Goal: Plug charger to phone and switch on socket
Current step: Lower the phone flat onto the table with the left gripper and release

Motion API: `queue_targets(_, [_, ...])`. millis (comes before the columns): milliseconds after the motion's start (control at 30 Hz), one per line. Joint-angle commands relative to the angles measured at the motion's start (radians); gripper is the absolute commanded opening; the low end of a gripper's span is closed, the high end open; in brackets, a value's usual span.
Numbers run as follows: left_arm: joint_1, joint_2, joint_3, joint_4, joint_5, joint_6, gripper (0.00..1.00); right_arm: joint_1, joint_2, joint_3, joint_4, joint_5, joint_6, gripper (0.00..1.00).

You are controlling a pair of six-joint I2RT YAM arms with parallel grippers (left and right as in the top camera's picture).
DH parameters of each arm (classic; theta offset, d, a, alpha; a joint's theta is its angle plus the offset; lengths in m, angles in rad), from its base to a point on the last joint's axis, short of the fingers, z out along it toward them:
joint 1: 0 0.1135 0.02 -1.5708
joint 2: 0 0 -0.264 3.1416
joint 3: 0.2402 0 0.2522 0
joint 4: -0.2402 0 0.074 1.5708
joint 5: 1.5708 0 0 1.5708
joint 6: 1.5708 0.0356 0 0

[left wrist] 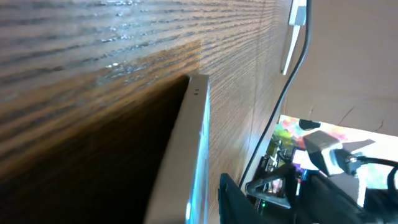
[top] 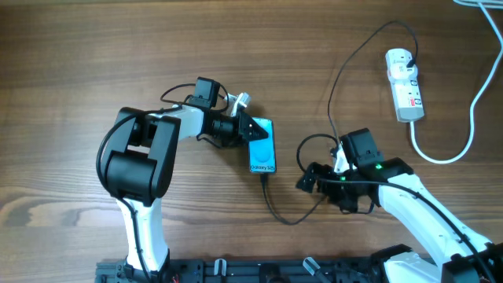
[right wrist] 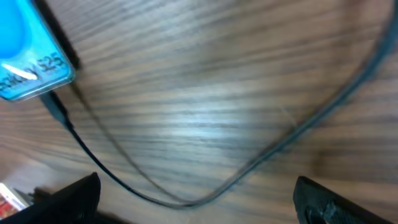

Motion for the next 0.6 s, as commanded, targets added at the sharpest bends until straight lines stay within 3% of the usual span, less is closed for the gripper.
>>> queue_targets(0, [-0.005,0.115,-0.064,-0.04,-0.372,0.009,0.29,-0.001,-0.01,-0.002,0.115,0.017,0.008,1.0])
queue_targets(67, [-0.005,0.115,-0.064,-0.05,-0.373,0.008,0.38,-0.001,-0.01,-0.002,0.235,0.016,0.007,1.0])
queue_targets(133, [-0.005,0.115,-0.064,-0.094,-0.471,0.0,0.4,-0.001,-0.01,-0.002,0.292,0.016,0.008,1.0])
queue_targets(233, [-0.005,0.115,-0.064,-0.146,-0.649,-0.097,0.44,-0.001,-0.01,-0.002,0.297,0.016,0.008,1.0])
queue_targets(333, [-0.005,0.115,-0.064,-0.161,-0.676,-0.103,0.44,-0.001,-0.01,-0.002,0.297,0.016,0.007,1.0])
queue_targets(400, [-0.005,0.115,-0.064,-0.19,-0.779,-0.161,0.45,-0.001,-0.01,-0.002,0.297,0.016,0.008,1.0])
queue_targets(567, [-0.005,0.115,-0.064,-0.206,-0.812,-0.18,0.46,-0.001,-0.01,-0.002,0.297,0.016,0.007,1.0])
